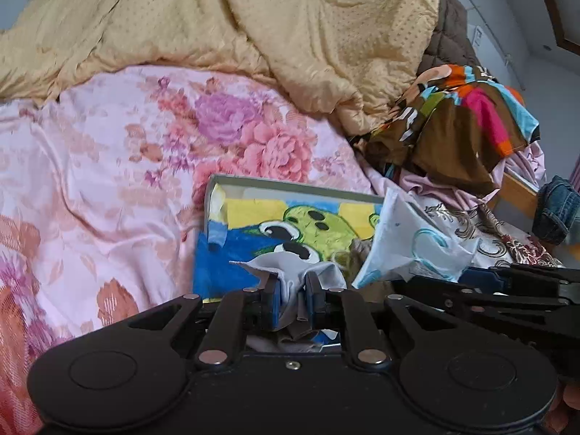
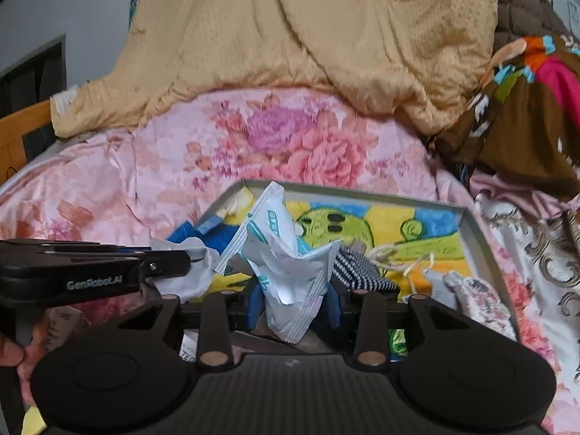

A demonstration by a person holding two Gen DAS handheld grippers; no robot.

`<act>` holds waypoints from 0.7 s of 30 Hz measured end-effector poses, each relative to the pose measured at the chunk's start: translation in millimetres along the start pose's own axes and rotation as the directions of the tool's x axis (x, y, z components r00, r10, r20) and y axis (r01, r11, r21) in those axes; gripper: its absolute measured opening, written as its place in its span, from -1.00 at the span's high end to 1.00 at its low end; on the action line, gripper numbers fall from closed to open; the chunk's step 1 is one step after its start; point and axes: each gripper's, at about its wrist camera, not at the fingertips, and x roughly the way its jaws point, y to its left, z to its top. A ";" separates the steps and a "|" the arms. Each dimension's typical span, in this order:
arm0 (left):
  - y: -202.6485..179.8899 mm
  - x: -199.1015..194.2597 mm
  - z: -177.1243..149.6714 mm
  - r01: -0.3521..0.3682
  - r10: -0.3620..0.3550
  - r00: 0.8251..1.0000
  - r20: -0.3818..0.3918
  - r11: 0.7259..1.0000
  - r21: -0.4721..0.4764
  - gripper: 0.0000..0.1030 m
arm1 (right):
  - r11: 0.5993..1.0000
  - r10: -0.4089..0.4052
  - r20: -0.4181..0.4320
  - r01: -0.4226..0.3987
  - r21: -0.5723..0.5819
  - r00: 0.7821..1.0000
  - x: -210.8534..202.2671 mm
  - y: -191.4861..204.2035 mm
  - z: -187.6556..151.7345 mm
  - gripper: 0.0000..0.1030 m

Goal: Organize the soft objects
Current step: 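Open the left gripper over the tray while the right gripper releases the plastic packet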

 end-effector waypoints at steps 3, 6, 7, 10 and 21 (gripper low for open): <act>7.2 5.4 -1.2 0.005 -0.006 1.000 -0.020 1.000 -0.031 0.71 | 1.000 -0.002 -0.033 0.002 0.005 0.999 9.8 0.9 -0.5 0.23; 13.1 9.1 -1.8 0.009 -0.011 1.000 -0.029 0.998 -0.059 0.71 | 1.000 -0.002 -0.044 0.002 -0.001 0.999 15.2 2.7 -1.1 0.22; 14.4 10.0 -2.1 0.008 -0.010 0.999 -0.031 0.998 -0.063 0.70 | 1.000 -0.002 -0.049 0.002 -0.004 0.999 16.7 3.6 -0.7 0.22; 18.1 13.2 -2.9 0.005 -0.008 0.999 -0.036 0.997 -0.074 0.69 | 1.000 -0.001 -0.062 0.000 -0.010 0.998 21.4 5.7 -0.8 0.21; 15.7 17.9 -4.0 -0.013 0.009 0.997 -0.070 0.998 -0.056 0.42 | 1.000 -0.009 -0.080 0.008 -0.008 0.997 21.3 6.6 -2.8 0.04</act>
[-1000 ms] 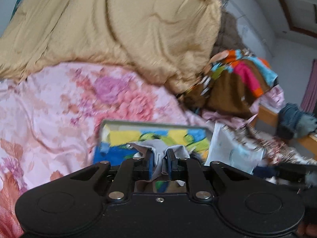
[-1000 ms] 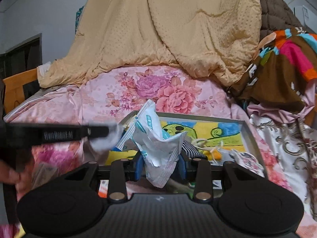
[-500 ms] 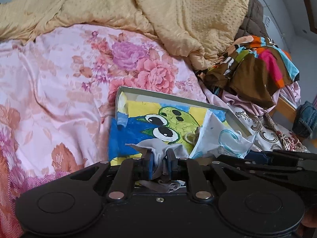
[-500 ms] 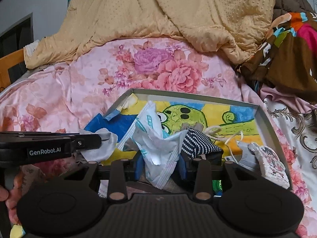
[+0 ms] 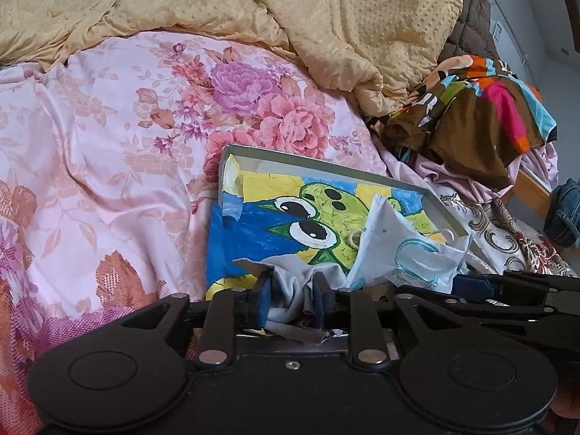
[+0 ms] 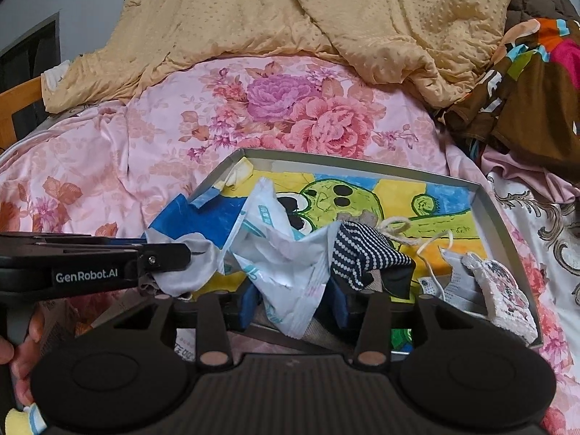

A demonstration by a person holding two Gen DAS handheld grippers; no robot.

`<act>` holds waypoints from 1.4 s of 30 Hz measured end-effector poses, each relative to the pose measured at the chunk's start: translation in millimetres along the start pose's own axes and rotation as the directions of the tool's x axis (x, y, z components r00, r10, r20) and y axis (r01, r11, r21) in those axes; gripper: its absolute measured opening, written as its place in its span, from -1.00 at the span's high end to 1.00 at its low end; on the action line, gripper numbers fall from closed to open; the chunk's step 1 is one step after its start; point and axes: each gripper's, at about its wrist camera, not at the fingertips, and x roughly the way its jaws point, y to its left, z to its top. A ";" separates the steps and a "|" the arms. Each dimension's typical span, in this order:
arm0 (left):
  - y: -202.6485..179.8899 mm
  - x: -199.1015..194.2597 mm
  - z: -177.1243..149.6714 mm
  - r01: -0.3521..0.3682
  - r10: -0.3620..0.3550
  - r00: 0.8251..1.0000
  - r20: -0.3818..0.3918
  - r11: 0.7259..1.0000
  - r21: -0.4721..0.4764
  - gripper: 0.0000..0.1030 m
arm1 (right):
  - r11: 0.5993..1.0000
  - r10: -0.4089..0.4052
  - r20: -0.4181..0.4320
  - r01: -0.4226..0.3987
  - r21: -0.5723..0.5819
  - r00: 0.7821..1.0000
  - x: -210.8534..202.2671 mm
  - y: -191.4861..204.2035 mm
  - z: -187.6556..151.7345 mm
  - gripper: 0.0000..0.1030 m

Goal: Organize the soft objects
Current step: 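Open the left gripper over the tray while the right gripper releases the plastic packet, then withdraw both grippers from the frog tray back toward the pile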

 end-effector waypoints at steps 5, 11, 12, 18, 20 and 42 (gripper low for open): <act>-4.6 -4.6 2.5 -0.016 0.016 1.000 0.006 1.000 0.018 -0.06 | 1.000 -0.008 0.016 0.008 0.009 1.000 -8.7 -3.7 2.9 -0.24; -9.2 -13.0 4.8 -0.024 0.024 1.000 0.010 0.999 0.024 -0.25 | 1.000 -0.024 0.041 0.024 0.006 0.999 -25.1 -8.8 6.2 -0.46; -9.8 -14.6 4.8 -0.029 0.028 1.000 0.012 0.999 0.025 -0.28 | 1.000 -0.028 0.046 0.027 0.007 0.999 -28.3 -10.2 6.1 -0.49; -14.8 -30.2 5.0 -0.044 0.043 0.998 0.034 0.999 0.016 -0.50 | 0.999 -0.040 0.091 0.037 0.032 0.995 -54.0 -20.7 3.6 -0.71; -19.0 -40.3 4.5 -0.050 0.049 0.997 0.055 0.999 0.021 -0.66 | 0.998 -0.038 0.111 0.033 0.051 0.993 -65.1 -25.0 1.9 -0.79; -99.9 -155.8 -33.7 -0.081 0.045 0.977 0.206 0.982 0.170 -0.98 | 0.994 -0.031 0.264 0.004 0.105 0.964 -199.8 -61.3 -59.5 -0.99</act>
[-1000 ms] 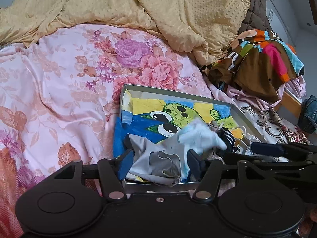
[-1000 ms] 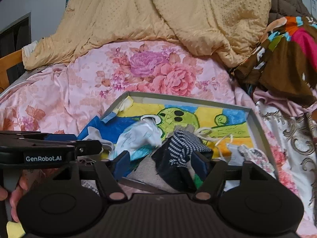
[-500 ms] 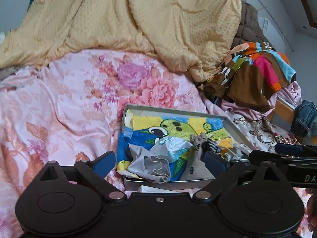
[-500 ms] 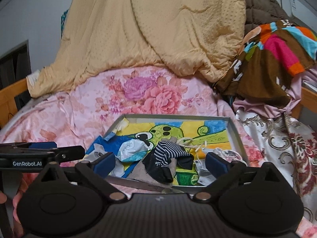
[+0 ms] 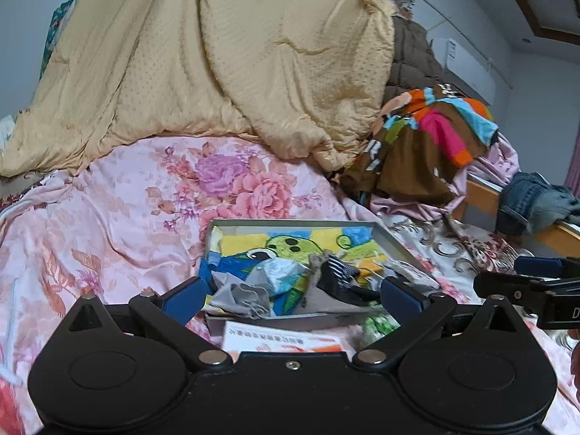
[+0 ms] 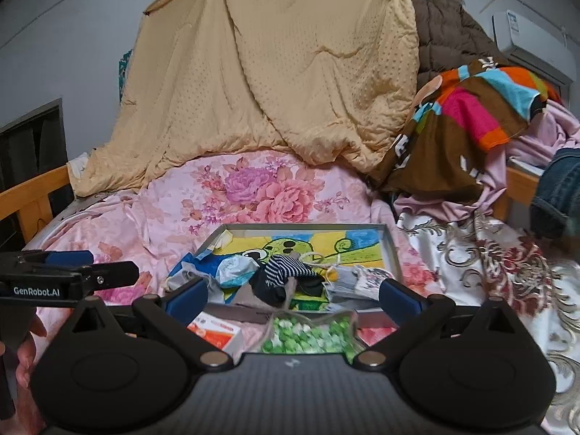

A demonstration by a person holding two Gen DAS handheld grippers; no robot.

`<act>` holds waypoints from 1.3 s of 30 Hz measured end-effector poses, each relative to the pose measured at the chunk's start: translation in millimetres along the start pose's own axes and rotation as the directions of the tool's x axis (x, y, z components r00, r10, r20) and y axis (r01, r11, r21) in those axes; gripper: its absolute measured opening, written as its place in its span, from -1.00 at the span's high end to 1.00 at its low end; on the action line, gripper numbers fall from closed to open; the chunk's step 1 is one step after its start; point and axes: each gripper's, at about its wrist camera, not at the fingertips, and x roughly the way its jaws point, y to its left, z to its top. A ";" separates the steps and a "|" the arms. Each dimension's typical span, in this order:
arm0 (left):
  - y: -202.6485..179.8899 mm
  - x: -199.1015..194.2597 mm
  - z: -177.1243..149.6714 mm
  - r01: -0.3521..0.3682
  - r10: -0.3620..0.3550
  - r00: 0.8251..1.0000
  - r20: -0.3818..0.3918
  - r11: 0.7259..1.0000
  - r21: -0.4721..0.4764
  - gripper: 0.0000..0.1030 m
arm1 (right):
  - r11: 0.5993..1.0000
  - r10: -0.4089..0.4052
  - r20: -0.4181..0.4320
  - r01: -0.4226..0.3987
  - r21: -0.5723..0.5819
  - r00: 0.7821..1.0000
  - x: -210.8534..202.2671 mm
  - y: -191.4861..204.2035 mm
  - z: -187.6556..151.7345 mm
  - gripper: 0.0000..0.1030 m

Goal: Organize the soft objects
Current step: 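Withdraw both grippers from the frog tray back toward the pile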

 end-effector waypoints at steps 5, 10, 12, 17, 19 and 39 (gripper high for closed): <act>-20.5 -23.7 -12.9 0.028 -0.028 1.000 -0.001 0.999 0.025 -0.98 | 1.000 -0.004 0.017 0.004 -0.016 1.000 -33.0 -7.2 -17.7 -0.99; -40.8 -46.3 -29.0 0.046 -0.046 0.999 -0.005 0.998 0.050 -0.98 | 1.000 -0.010 0.006 0.010 -0.023 1.000 -57.3 -9.3 -38.1 -0.99; -48.2 -54.4 -34.4 0.051 -0.050 0.999 -0.007 0.997 0.062 -0.98 | 1.000 -0.011 -0.002 0.011 -0.026 1.000 -66.0 -9.6 -46.8 -0.99; -61.4 -73.4 -53.7 0.063 -0.061 0.997 -0.038 0.997 0.053 -0.98 | 0.999 -0.014 -0.034 0.013 -0.035 0.999 -84.8 -9.3 -63.0 -0.99; -65.3 -79.6 -62.1 0.062 -0.059 0.997 -0.056 0.997 0.055 -0.98 | 0.999 -0.012 -0.051 0.010 -0.036 0.999 -91.4 -9.8 -68.3 -0.99; -91.8 -69.3 -103.1 0.158 -0.135 0.972 -0.193 0.981 0.109 -0.98 | 0.994 -0.090 -0.233 0.102 0.039 0.968 -77.4 -39.2 -94.8 -0.99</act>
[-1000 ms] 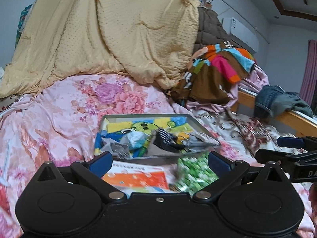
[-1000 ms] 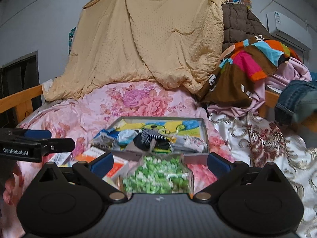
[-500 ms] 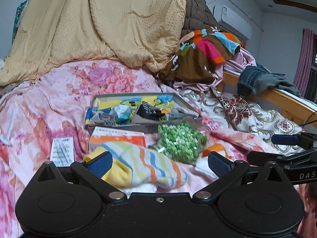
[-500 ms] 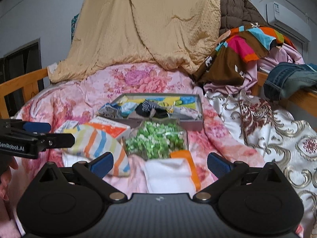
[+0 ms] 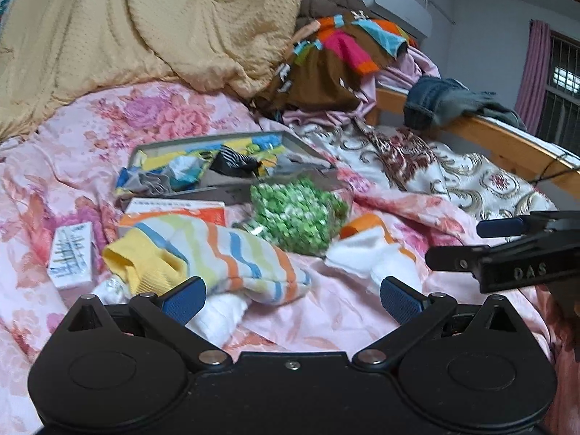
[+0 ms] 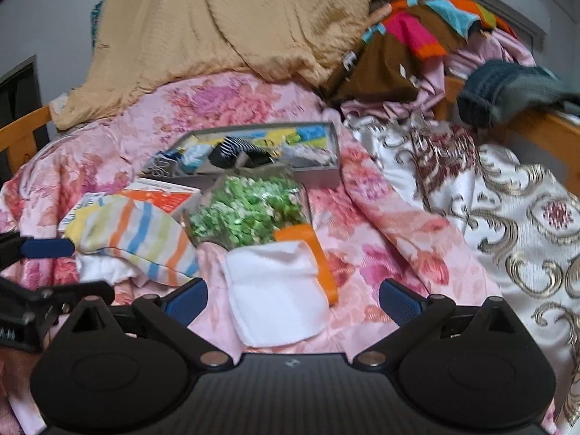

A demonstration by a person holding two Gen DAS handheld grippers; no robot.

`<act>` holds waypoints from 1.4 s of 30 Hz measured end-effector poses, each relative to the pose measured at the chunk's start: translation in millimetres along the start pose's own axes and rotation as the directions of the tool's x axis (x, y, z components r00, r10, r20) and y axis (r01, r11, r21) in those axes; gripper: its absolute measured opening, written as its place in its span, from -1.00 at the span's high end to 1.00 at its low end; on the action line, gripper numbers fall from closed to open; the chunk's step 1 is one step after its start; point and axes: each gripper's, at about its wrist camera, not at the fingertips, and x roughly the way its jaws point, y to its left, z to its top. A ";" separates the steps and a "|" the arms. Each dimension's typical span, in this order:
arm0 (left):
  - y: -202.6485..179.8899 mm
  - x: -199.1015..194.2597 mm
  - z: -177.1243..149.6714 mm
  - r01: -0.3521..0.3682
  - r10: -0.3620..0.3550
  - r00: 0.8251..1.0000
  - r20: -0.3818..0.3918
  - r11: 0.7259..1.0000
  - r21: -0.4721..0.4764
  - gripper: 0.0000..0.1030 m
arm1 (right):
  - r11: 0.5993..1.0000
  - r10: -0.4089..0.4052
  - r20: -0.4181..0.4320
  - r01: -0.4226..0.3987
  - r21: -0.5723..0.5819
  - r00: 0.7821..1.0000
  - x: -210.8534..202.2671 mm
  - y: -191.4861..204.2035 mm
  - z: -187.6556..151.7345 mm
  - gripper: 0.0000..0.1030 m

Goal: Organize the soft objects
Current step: 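Withdraw both grippers from the frog tray back toward the pile, then grasp the white cloth with the left gripper while the right gripper grasps the orange piece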

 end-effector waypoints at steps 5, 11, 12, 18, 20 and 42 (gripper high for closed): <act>-10.7 10.8 -7.0 0.047 -0.046 0.999 -0.019 0.998 0.040 -0.98 | 0.999 -0.008 -0.032 0.009 0.045 0.999 11.8 -11.6 1.0 -0.99; -32.7 34.0 -4.9 0.155 -0.153 0.988 -0.026 0.981 0.113 -0.98 | 0.998 -0.036 -0.019 0.037 0.055 0.999 22.9 -20.5 9.1 -0.99; -36.2 38.9 -3.5 0.167 -0.165 0.986 -0.025 0.978 0.123 -0.98 | 0.998 -0.042 -0.011 0.042 0.053 0.999 24.7 -22.4 10.9 -0.99; -54.8 70.3 5.8 0.222 -0.221 0.975 -0.026 0.959 0.175 -0.98 | 0.997 -0.027 -0.008 0.028 0.072 1.000 42.6 -36.4 18.4 -0.99; -59.3 82.1 5.8 0.234 -0.229 0.972 -0.048 0.954 0.189 -0.98 | 0.996 0.002 -0.002 -0.001 0.086 1.000 49.0 -41.1 21.4 -0.99; -56.4 129.2 -1.5 0.216 -0.201 0.970 -0.136 0.970 0.111 0.25 | 0.984 0.032 -0.035 -0.025 0.175 0.999 73.4 -57.3 17.5 -0.99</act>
